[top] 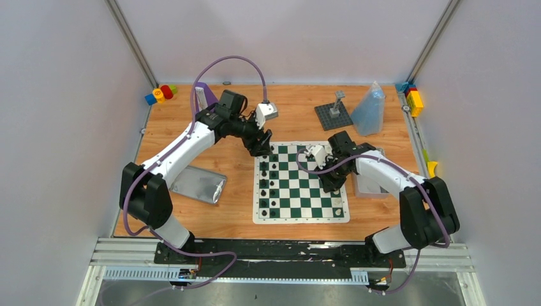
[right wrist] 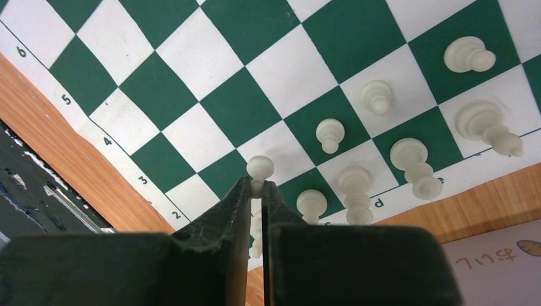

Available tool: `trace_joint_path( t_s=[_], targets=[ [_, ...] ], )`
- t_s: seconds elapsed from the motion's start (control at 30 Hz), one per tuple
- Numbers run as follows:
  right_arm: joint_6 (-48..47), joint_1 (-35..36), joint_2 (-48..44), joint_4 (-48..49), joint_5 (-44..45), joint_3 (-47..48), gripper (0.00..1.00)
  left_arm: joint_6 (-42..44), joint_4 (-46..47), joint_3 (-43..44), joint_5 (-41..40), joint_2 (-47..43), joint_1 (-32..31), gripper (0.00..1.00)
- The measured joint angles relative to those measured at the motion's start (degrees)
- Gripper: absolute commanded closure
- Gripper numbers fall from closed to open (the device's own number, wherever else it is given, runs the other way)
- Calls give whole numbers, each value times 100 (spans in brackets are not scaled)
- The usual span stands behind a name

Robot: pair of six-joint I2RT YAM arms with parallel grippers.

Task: Set up the chess pieces on the board
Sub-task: Place the chess piece on the chessboard.

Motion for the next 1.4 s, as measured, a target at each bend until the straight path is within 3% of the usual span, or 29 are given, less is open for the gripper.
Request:
trace_joint_path(
  t_s=[0.73, 1.17, 1.4],
  targets=[
    [-28, 297, 339, 22, 540, -28, 100, -7, -4, 0, 7, -4, 4, 21],
    [149, 330, 339, 31, 645, -28, 70, -4, -4, 0, 4, -24, 4, 20],
    [240, 330, 234, 13, 669, 9, 69, -2, -7, -2, 0, -24, 4, 20]
  ],
)
